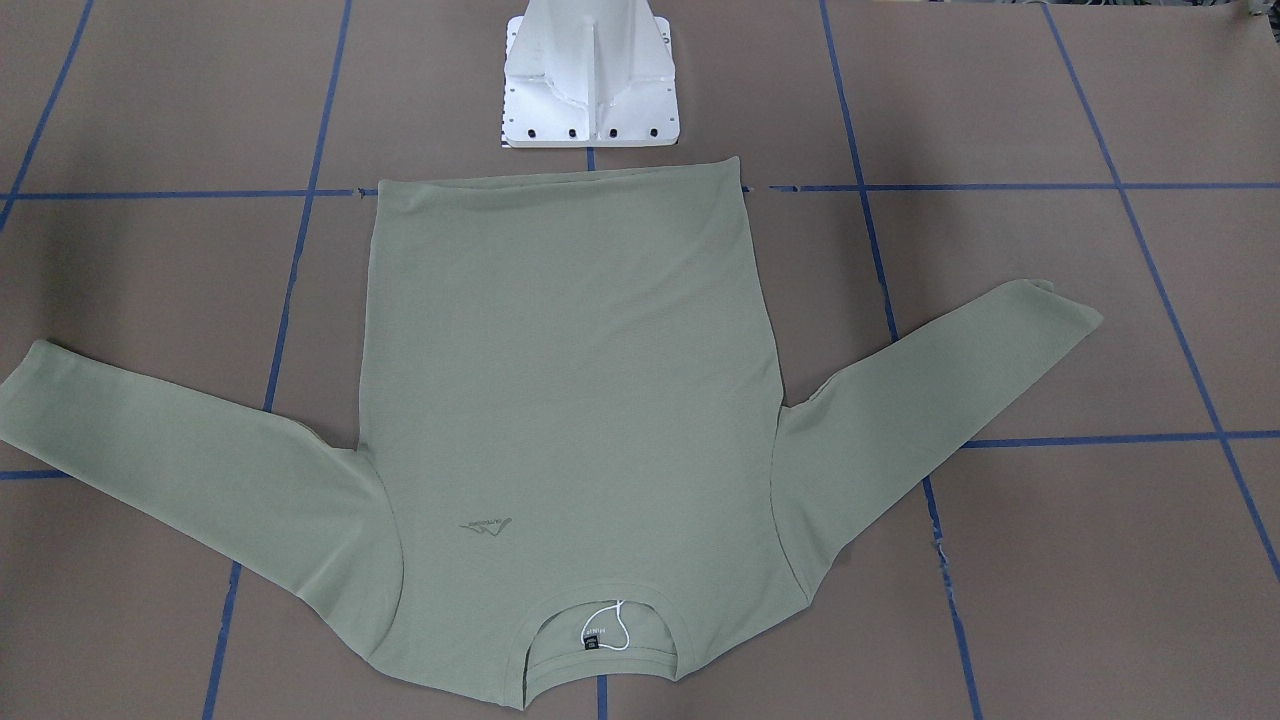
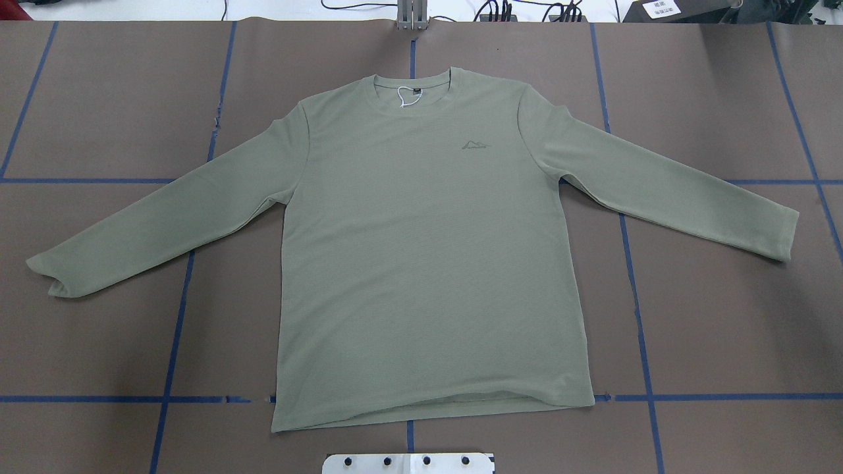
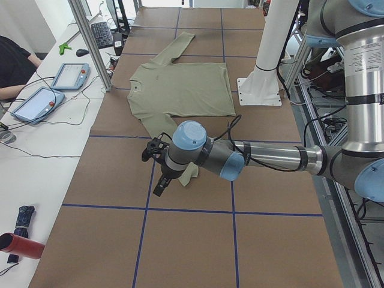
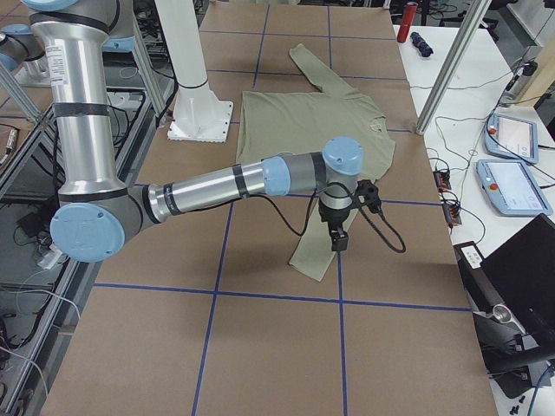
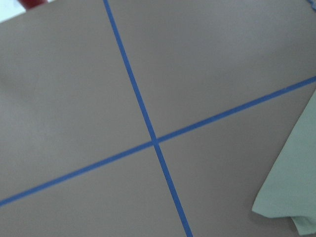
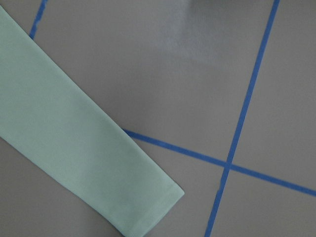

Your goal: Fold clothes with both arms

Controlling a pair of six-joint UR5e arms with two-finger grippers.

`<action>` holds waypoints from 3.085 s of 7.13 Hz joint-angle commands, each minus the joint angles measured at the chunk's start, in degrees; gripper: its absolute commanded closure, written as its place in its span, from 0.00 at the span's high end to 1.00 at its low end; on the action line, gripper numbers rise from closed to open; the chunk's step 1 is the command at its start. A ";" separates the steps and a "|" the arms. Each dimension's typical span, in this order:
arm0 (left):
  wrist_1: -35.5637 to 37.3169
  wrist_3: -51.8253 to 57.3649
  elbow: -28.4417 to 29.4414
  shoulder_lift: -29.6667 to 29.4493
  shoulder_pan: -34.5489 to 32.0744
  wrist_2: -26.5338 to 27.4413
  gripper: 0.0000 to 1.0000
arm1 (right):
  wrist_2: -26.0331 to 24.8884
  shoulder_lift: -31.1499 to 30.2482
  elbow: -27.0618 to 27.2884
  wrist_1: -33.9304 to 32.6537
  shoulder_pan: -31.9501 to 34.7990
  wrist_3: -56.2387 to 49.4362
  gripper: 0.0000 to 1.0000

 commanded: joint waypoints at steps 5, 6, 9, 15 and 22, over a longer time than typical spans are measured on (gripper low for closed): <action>-4.70 0.03 1.36 -1.07 -0.08 -0.23 1.00 | -1.26 -7.95 -19.41 56.88 -7.23 40.73 0.97; -4.70 0.11 1.09 -0.72 -0.16 -0.23 1.00 | -6.67 -7.96 -23.92 67.38 -12.22 49.35 0.92; -4.78 0.20 1.35 -0.62 -0.17 -0.23 1.00 | -14.37 -7.96 -28.96 70.91 -19.12 51.38 0.73; -4.78 0.29 1.53 -0.62 -0.17 -0.23 1.00 | -15.07 -9.72 -30.03 71.97 -20.70 51.02 0.59; -5.75 0.29 2.23 -0.62 -0.17 -0.23 1.00 | -16.57 -9.46 -30.99 71.79 -21.23 50.76 0.43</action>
